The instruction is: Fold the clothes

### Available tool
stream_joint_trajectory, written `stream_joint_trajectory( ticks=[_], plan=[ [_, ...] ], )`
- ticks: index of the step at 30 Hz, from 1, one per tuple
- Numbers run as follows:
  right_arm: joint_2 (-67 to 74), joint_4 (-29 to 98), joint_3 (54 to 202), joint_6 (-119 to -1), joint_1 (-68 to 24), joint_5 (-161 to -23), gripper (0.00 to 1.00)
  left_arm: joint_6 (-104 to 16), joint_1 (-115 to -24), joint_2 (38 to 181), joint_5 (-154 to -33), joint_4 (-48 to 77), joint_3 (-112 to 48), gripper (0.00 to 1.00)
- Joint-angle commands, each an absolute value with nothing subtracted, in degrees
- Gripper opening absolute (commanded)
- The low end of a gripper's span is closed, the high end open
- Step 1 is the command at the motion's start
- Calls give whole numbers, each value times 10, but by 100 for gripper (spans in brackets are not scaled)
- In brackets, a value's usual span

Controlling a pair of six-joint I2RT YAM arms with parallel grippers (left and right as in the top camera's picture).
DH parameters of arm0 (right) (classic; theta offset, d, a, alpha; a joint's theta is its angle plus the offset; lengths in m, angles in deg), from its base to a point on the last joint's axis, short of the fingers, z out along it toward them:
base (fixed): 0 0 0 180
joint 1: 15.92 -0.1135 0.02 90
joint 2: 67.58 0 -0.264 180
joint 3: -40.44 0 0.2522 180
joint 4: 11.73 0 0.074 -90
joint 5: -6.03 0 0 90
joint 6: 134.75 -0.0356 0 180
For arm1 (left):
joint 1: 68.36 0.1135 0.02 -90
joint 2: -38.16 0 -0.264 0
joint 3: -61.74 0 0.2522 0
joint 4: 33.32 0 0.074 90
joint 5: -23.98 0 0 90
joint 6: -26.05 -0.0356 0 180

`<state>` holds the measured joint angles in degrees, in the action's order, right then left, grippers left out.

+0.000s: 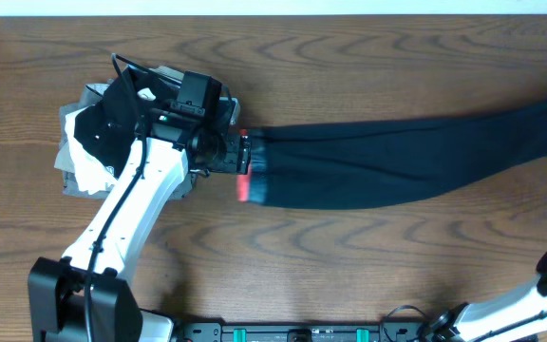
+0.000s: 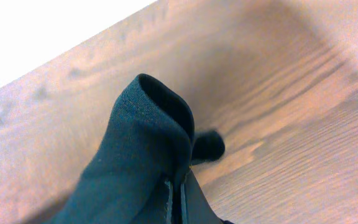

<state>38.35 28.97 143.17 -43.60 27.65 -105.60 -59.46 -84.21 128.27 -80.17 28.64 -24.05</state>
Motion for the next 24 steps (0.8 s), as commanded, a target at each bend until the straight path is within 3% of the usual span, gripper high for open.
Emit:
stream_joint_trajectory(
  ticks=[1,11,24],
  plan=[
    [370,302,1435,-450,264,-1027,1,-592,-841,1251,-786,288,-251,77],
    [371,374,1434,-446,157,-1017,1,-592,-841,1196,-769,286,-251,77],
    [371,511,1421,-416,-70,-911,1,-592,-841,1169,-754,286,-251,78]
  ],
)
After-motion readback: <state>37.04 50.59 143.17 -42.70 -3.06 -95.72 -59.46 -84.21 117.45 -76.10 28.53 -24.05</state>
